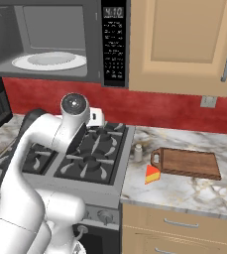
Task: Retrieve the reheated potato from the microwave, then place the potato, cheese, and condiment on the cutting board.
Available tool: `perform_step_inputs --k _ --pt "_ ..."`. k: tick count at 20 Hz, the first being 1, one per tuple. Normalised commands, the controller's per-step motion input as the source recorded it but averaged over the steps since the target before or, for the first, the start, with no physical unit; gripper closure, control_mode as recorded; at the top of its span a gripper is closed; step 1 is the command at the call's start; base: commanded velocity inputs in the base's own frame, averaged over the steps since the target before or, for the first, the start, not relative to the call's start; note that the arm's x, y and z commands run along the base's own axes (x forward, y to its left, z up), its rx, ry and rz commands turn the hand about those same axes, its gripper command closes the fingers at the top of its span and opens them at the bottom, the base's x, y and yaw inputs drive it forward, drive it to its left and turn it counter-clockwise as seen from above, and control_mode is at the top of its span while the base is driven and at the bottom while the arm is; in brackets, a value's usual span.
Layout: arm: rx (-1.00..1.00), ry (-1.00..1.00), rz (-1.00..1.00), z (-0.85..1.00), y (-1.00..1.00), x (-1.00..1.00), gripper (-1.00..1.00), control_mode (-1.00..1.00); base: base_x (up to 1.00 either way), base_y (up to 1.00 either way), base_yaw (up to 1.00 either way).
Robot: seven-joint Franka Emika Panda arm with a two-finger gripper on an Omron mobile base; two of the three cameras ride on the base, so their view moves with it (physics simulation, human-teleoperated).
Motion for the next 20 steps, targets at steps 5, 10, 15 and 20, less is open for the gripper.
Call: perform_step_inputs --k 5,10,15,20 --pt "-0.01 0.12 0.0 -0.35 -0.05 0.36 1.0 -1.0 0.0 0.0 0.0" --pt "-0.05 0.13 0.0 -0.29 -0.06 0.32 1.0 -1.0 0.0 0.0 0.0" --pt "-0.03 0.06 0.0 -0.18 -0.05 0.11 1.0 -1.0 0.0 0.0 0.0" --pt "-0.04 0.02 0.0 -0.3 -0.01 0.12 1.0 -1.0 0.0 0.0 0.0"
